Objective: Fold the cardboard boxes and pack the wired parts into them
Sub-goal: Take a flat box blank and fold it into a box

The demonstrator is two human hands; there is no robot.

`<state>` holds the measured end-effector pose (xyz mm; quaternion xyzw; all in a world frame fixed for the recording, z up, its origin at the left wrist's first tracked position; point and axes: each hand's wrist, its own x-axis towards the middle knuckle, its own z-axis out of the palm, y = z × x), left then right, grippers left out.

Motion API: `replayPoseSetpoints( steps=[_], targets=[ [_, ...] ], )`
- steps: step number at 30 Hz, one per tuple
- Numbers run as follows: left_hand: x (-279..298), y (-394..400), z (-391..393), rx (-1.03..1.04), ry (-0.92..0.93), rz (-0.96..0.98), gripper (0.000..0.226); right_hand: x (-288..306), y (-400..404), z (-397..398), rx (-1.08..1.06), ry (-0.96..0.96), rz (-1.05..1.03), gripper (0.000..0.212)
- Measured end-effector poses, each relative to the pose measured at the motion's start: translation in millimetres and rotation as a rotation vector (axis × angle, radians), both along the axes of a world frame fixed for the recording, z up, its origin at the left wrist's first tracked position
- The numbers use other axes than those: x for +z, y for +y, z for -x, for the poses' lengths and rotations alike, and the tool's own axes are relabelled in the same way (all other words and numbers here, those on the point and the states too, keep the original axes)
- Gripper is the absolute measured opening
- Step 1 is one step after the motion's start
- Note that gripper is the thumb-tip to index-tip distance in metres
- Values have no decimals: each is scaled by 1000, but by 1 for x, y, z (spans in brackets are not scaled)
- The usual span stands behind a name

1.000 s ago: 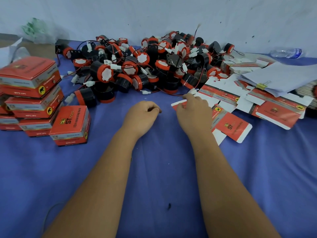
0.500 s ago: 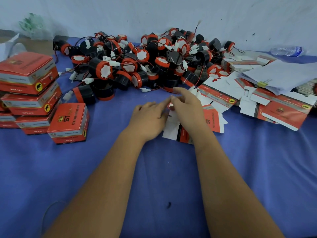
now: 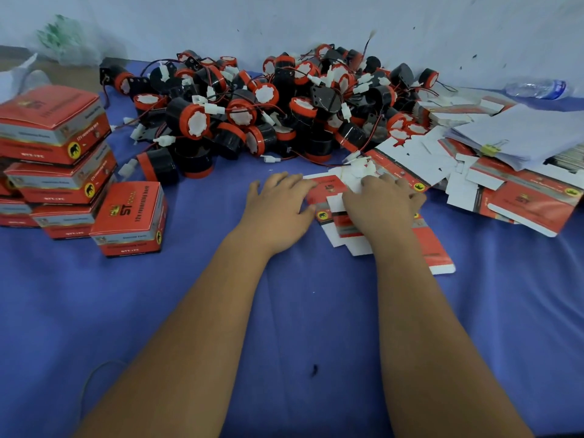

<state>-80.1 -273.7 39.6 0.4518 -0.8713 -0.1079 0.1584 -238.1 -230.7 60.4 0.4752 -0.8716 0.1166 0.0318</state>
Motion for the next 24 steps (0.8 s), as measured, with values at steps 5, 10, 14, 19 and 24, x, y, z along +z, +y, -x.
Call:
replayPoseSetpoints(
  steps=[5,10,14,19,24],
  targets=[
    [0,1,0,2,-111,-30,53,-4,-4,-7,223,-224,179,40],
    [3,-10,-13,246,-195,-81,60,4,-3,-7,125,-297,502,30],
    [5,-8,-14,282,-106,-50,43,5,2,-4,32,-254,268,28],
    [2,-7,-14,289,-44,3,35,7,-2,-13,72,-507,198,43],
    [10,-6,-14,327,218,91,20,13,1,-6,129,-955,424,28]
  ],
)
